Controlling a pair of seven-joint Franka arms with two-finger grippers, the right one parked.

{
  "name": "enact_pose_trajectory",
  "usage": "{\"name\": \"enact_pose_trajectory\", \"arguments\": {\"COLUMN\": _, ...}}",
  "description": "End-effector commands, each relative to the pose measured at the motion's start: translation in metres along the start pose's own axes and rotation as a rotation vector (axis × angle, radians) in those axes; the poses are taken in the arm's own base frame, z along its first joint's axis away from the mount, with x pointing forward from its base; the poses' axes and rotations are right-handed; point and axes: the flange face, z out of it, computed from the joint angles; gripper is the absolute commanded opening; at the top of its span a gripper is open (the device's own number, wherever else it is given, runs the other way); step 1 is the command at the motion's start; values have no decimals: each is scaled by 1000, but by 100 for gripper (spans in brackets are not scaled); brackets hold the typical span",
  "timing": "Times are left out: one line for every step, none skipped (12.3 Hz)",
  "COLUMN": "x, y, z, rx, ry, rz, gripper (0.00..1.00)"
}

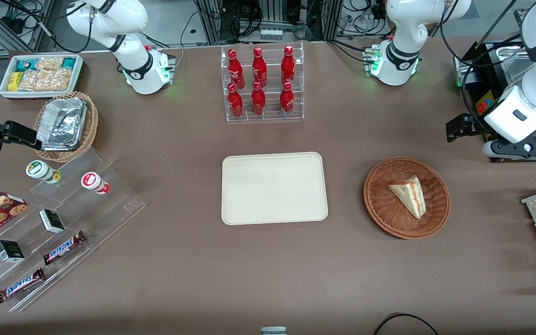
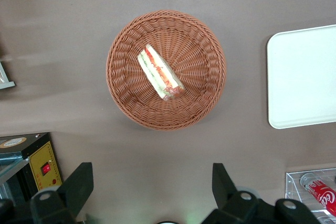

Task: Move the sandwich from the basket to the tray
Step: 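Lower the open left gripper over the sandwich in the wicker basket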

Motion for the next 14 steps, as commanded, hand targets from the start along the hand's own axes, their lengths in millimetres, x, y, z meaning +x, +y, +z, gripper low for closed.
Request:
{"name": "enact_pose_trajectory", "arguments": {"x": 3, "y": 1, "z": -5, "rx": -7, "ry": 10, "rz": 9, "gripper": 100}}
{"name": "enact_pose_trajectory", "arguments": {"x": 4, "y": 0, "z": -1, "rx": -8, "ry": 5, "rz": 8, "gripper": 100}}
{"name": "enact_pose_trajectory", "arguments": {"x": 8, "y": -1, "z": 9, "rx": -8, "ry": -15, "rz": 9, "gripper": 100}}
{"name": "enact_pose_trajectory", "arguments": {"x": 12, "y": -1, "z": 27, "rx": -7, "ry": -47, "rz": 13, "gripper": 100}}
{"name": "enact_pose_trajectory", "arguments": {"x": 15, "y": -1, "z": 47, "rx": -5, "ry": -54, "rz": 13, "gripper": 100}}
{"name": "enact_pose_trajectory", "arguments": {"x": 15, "y": -1, "z": 66, "rx": -5, "ry": -53, "rz": 14, "gripper": 100}}
{"name": "enact_pose_trajectory", "arguments": {"x": 17, "y": -2, "z": 85, "rx": -2, "ry": -42, "rz": 13, "gripper": 100}}
{"name": "enact_pose_trajectory", "arguments": {"x": 18, "y": -1, "z": 101, "rx": -2, "ry": -30, "rz": 12, "gripper": 100}}
{"name": "enact_pose_trajectory", "arguments": {"x": 20, "y": -1, "z": 118, "rx": -1, "ry": -18, "rz": 10, "gripper": 100}}
{"name": "enact_pose_trajectory", "arguments": {"x": 22, "y": 0, "z": 146, "rx": 0, "ry": 8, "rz": 10, "gripper": 100}}
{"name": "enact_pose_trajectory", "arguments": {"x": 21, "y": 1, "z": 169, "rx": -1, "ry": 43, "rz": 11, "gripper": 100}}
{"name": "enact_pose_trajectory", "arguments": {"x": 18, "y": -1, "z": 191, "rx": -1, "ry": 77, "rz": 7, "gripper": 100}}
{"name": "enact_pose_trajectory", "arguments": {"x": 16, "y": -1, "z": 208, "rx": -2, "ry": 106, "rz": -1, "gripper": 100}}
{"name": "enact_pose_trajectory", "arguments": {"x": 14, "y": -2, "z": 223, "rx": -5, "ry": 128, "rz": -18, "gripper": 100}}
